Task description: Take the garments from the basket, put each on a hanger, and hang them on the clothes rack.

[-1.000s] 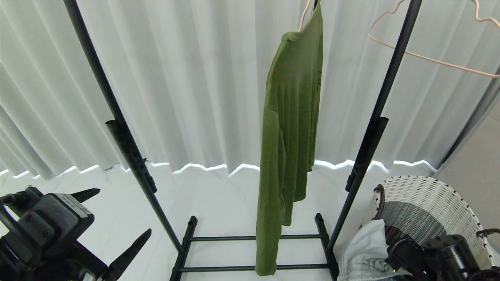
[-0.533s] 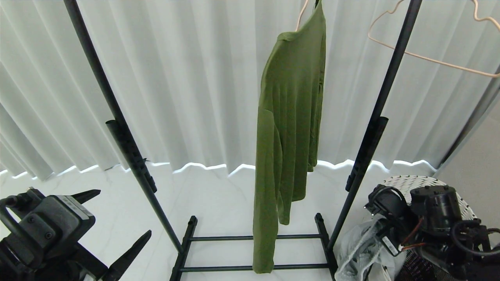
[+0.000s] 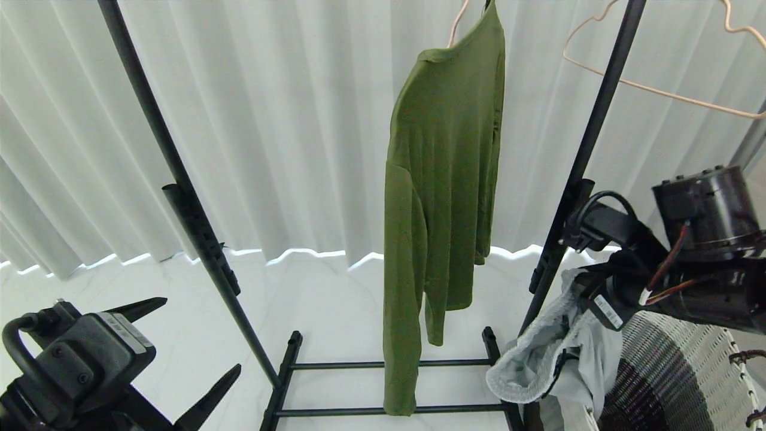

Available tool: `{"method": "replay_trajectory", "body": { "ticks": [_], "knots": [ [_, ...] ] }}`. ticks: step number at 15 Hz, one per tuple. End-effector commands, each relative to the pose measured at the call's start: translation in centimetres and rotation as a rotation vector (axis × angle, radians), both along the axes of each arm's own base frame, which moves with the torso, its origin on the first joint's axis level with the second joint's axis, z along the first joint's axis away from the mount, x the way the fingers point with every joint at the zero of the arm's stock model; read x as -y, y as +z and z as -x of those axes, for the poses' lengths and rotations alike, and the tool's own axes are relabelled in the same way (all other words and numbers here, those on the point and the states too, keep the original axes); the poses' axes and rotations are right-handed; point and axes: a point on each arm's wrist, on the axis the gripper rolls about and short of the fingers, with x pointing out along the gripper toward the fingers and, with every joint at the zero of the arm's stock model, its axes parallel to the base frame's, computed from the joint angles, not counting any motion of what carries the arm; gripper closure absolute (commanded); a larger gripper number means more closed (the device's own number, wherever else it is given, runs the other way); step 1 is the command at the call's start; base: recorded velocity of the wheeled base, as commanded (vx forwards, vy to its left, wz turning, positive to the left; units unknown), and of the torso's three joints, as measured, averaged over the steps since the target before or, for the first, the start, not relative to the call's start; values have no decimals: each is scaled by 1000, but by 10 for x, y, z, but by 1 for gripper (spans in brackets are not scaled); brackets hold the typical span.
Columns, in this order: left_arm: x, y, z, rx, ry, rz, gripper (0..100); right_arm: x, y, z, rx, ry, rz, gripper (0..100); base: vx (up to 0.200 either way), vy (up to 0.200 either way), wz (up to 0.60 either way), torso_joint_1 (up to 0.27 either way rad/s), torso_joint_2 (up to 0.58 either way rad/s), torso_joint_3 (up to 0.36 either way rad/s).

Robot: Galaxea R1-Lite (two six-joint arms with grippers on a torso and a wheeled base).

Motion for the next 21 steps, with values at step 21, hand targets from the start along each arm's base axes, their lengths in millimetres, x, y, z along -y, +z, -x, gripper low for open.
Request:
{"method": "replay_trajectory", "body": {
  "ticks": [21],
  "knots": [
    [71,15,-41,-120,-151,82,0,-12,47,24,98,224,-250,100,-48,0,0,1,1,1]
  ]
}}
